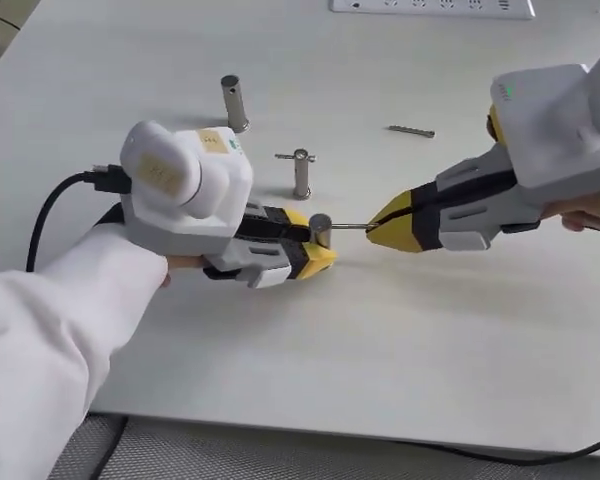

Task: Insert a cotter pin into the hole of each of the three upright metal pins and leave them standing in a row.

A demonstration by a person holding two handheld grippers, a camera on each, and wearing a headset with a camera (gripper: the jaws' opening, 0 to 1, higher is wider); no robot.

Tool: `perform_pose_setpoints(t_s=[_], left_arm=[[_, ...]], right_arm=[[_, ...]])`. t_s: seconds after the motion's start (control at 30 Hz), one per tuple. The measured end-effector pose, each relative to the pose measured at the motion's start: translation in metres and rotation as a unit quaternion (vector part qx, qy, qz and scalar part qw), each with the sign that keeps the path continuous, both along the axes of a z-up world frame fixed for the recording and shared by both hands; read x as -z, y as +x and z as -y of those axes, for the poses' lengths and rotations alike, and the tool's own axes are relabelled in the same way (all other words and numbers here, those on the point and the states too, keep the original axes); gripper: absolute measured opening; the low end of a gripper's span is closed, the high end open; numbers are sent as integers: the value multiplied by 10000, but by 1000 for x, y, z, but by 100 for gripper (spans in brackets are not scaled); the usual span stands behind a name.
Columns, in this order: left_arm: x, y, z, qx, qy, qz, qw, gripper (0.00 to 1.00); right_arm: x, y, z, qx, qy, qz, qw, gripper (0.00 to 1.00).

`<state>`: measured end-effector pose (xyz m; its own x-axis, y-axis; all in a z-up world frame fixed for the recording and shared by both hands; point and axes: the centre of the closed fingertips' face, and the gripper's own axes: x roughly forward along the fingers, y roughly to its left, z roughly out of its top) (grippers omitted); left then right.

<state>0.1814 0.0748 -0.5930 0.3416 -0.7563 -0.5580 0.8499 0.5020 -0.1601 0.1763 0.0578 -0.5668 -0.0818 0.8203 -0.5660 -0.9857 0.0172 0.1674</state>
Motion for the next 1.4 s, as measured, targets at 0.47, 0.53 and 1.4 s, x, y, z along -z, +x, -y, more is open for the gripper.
perform_pose_setpoints(t_s=[0.47,0.53,1.4], left_arm=[[2,2,0,-156,-72,-83,9998,13],[2,2,0,-153,-72,-74,9998,13],[3,-3,3,-139,-56,-238,9996,22]], right_arm=[[-2,-3,-25,-427,-117,205,9988,0],[-2,-3,-25,-491,-150,247,9984,0],[1,-2,-23,-648,-524,470,9954,0]])
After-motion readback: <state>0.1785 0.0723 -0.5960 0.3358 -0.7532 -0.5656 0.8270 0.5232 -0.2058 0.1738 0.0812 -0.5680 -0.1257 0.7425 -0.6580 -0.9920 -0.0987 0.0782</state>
